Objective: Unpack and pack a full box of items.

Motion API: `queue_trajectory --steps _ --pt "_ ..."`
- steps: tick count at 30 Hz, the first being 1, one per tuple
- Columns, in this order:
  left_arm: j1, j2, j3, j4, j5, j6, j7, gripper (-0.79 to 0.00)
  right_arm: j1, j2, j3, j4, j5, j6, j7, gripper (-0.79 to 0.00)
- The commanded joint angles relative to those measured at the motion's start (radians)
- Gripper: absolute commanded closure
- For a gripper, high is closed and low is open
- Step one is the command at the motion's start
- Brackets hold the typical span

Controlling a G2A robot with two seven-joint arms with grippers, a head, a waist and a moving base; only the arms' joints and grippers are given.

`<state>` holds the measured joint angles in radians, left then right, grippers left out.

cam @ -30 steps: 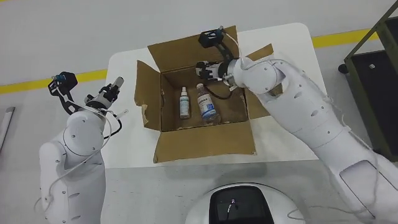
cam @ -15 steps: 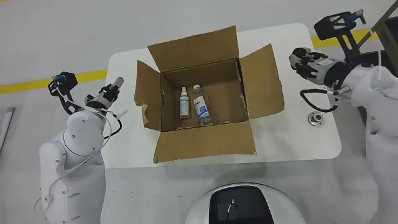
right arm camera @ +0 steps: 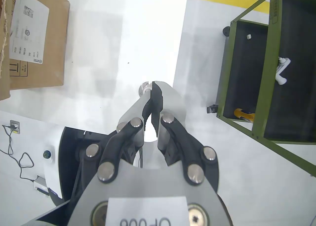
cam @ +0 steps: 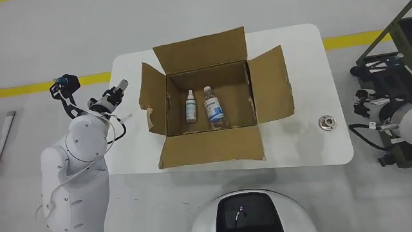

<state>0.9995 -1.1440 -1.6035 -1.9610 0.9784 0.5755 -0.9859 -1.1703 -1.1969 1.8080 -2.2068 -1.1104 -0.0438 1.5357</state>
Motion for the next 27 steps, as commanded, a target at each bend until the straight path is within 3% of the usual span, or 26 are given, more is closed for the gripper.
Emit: queue_trajectory --steps 1,5,12,14,15,20,27 --pt "0.0 0.0 0.0 0.0 0.0 0.0 0.0 -0.785 0.0 0.0 0.0 0.0 0.0 -0.002 0.0 0.0" --pt "0.0 0.0 0.0 0.0 0.0 0.0 0.0 -0.785 -0.004 0.0 -0.004 0.002 0.002 -0.008 -0.006 0.0" --pt "0.0 0.0 0.0 0.0 0.0 0.0 0.0 -0.785 -0.023 0.013 -0.1 0.084 -0.171 -0.102 -0.012 0.0" --pt "0.0 0.0 0.0 0.0 0.0 0.0 0.0 -0.785 -0.017 0.015 -0.117 0.113 -0.186 -0.105 -0.014 -0.188" --pt "0.0 0.0 0.0 0.0 0.0 0.0 0.0 -0.785 -0.016 0.016 -0.128 0.13 -0.185 -0.111 -0.014 -0.234" --pt "0.0 0.0 0.0 0.0 0.0 0.0 0.0 -0.785 -0.011 0.017 -0.159 0.189 -0.164 -0.105 -0.027 -0.336" --pt "0.0 0.0 0.0 0.0 0.0 0.0 0.0 -0.785 -0.001 0.02 -0.173 0.268 -0.139 -0.094 -0.058 -0.314"
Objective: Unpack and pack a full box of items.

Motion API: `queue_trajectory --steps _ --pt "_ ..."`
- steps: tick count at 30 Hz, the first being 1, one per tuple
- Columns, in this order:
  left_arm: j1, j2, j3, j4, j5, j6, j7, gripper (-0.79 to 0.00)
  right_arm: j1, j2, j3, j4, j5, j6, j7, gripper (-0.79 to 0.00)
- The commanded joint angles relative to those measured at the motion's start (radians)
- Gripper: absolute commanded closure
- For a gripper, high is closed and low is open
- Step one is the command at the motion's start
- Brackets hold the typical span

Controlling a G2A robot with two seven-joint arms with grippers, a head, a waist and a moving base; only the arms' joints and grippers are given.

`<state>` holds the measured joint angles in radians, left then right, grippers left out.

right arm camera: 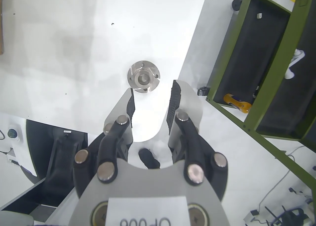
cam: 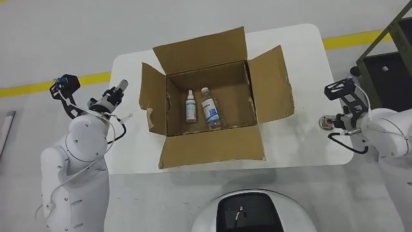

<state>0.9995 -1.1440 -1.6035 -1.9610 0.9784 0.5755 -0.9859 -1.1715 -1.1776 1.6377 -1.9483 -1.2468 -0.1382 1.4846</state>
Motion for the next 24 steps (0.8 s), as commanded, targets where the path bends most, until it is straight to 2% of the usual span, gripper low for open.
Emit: queue_trajectory --steps 1,3,15,24 --pt "0.0 0.0 0.0 0.0 0.0 0.0 0.0 -0.785 -0.002 0.001 -0.006 0.019 -0.002 0.003 -0.014 -0.32" --pt "0.0 0.0 0.0 0.0 0.0 0.0 0.0 -0.785 -0.006 0.0 -0.01 0.039 0.025 0.013 -0.029 -0.36" --pt "0.0 0.0 0.0 0.0 0.0 0.0 0.0 -0.785 -0.023 0.005 -0.024 0.112 0.045 0.043 -0.125 -0.372" --pt "0.0 0.0 0.0 0.0 0.0 0.0 0.0 -0.785 -0.016 0.009 -0.044 0.149 0.032 0.057 -0.165 -0.351"
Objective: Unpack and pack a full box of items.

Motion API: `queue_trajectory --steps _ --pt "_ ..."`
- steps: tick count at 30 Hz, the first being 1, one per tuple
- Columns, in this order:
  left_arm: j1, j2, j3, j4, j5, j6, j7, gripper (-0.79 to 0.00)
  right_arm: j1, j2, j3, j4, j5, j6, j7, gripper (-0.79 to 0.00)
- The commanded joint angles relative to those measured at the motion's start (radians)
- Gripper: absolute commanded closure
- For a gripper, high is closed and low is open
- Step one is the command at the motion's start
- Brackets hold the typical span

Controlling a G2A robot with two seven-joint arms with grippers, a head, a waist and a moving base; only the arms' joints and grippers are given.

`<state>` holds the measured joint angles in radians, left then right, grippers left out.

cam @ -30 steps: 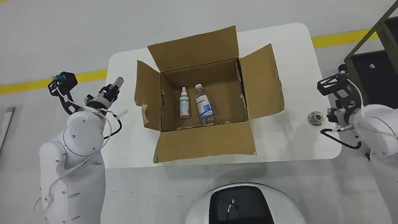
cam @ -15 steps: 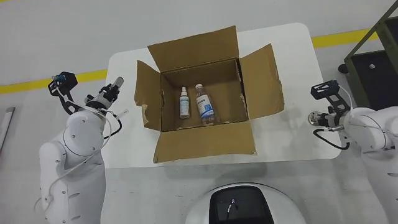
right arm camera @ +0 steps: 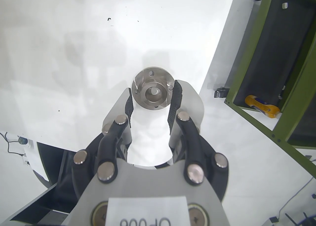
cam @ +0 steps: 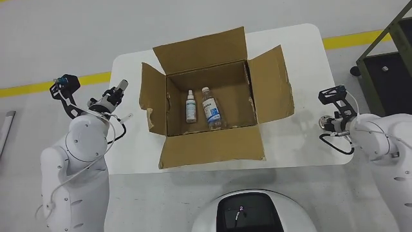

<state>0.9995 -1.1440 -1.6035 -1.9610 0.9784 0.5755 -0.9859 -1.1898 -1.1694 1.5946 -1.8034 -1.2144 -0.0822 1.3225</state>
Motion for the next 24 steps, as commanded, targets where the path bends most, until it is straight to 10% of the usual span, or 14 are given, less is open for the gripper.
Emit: queue_trajectory --steps 1,24 --pt "0.0 0.0 0.0 0.0 0.0 0.0 0.0 -0.785 0.004 0.001 -0.002 0.008 -0.001 0.001 -0.006 -0.348" --pt "0.0 0.0 0.0 0.0 0.0 0.0 0.0 -0.785 0.027 0.01 -0.041 0.065 -0.005 0.01 -0.041 -0.305"
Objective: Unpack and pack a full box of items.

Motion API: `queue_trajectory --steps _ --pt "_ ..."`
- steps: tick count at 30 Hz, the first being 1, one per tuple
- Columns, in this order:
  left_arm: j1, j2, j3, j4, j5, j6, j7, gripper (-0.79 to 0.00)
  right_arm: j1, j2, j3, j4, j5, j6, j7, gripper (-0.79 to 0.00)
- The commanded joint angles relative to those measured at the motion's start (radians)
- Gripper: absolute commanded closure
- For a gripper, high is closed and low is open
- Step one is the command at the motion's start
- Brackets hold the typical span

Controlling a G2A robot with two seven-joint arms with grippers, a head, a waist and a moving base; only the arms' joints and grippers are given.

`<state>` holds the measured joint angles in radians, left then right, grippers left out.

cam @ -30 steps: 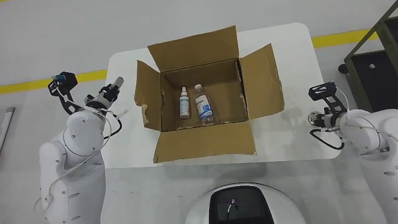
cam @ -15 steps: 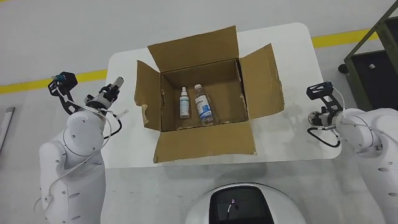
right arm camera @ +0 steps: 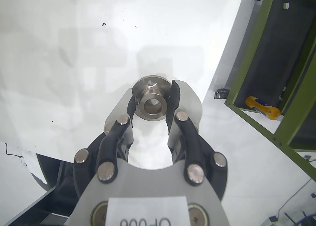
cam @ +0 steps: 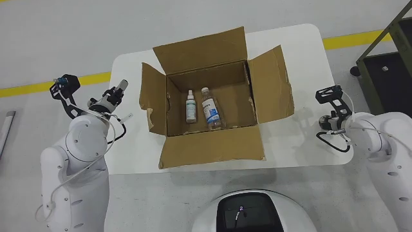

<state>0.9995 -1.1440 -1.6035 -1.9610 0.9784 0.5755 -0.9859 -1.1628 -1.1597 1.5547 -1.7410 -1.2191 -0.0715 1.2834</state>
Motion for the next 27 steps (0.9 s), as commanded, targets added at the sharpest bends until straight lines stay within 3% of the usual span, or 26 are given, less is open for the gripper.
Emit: queue_trajectory --steps 1,11,14,16,19,27 --pt "0.0 0.0 0.0 0.0 0.0 0.0 0.0 -0.785 0.0 0.001 -0.003 0.005 0.0 -0.001 -0.002 -0.305" --pt "0.0 0.0 0.0 0.0 0.0 0.0 0.0 -0.785 0.013 0.004 -0.016 0.019 0.006 -0.003 -0.005 -0.259" --pt "0.0 0.0 0.0 0.0 0.0 0.0 0.0 -0.785 0.016 0.005 -0.021 0.022 0.006 -0.001 -0.003 -0.123" --pt "0.0 0.0 0.0 0.0 0.0 0.0 0.0 -0.785 0.017 0.006 -0.023 0.022 0.007 0.001 -0.003 -0.105" --pt "0.0 0.0 0.0 0.0 0.0 0.0 0.0 -0.785 0.016 0.007 -0.024 0.016 0.006 0.003 -0.002 -0.003" --pt "0.0 0.0 0.0 0.0 0.0 0.0 0.0 -0.785 0.011 0.01 -0.015 -0.002 0.034 0.019 -0.01 0.0"
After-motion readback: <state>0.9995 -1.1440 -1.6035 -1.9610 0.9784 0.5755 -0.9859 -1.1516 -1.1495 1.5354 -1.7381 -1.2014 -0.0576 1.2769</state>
